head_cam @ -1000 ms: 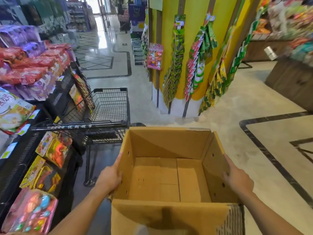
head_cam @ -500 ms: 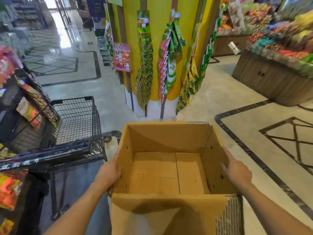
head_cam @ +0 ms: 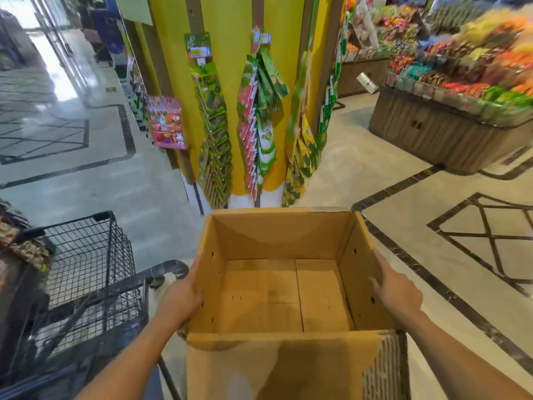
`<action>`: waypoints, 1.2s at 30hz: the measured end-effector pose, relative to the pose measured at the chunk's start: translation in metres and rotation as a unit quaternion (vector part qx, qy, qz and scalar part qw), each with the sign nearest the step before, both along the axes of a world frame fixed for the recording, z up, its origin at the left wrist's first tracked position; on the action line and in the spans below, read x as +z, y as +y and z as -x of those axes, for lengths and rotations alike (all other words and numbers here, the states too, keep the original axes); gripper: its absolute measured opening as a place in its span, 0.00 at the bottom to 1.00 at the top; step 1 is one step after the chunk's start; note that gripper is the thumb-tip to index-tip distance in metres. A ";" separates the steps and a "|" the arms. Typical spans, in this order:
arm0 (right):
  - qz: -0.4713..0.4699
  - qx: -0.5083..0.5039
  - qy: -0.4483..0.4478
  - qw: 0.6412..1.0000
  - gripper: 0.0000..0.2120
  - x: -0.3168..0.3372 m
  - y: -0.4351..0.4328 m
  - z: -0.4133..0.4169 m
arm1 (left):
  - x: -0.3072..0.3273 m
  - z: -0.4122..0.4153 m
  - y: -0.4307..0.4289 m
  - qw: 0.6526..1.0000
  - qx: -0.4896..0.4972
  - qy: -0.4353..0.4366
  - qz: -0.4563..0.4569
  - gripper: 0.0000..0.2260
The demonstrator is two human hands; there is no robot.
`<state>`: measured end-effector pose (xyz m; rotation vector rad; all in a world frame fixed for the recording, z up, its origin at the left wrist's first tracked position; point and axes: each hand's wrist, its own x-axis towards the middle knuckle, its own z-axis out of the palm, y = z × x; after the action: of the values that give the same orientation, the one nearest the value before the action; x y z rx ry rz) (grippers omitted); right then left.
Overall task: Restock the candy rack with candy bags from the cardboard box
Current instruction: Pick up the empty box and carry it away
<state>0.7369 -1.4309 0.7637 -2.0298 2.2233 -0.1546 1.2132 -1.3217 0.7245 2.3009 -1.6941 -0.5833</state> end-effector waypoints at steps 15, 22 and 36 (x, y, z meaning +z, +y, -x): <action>-0.026 -0.063 -0.007 0.998 0.35 -0.017 -0.183 0.072 | -0.001 0.066 -0.244 0.999 -0.036 -0.019 -0.002 0.39; -0.010 -0.098 -0.020 0.995 0.36 -0.026 -0.286 0.163 | 0.002 0.146 -0.379 0.997 -0.069 -0.023 -0.025 0.40; 0.016 -0.174 -0.036 0.984 0.37 -0.031 -0.437 0.296 | 0.000 0.281 -0.613 0.987 -0.159 -0.023 -0.007 0.40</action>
<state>0.4411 -1.8676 0.7325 -1.6010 2.5232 -0.2921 0.9326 -1.9345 0.7241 2.0787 -2.1052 -0.6068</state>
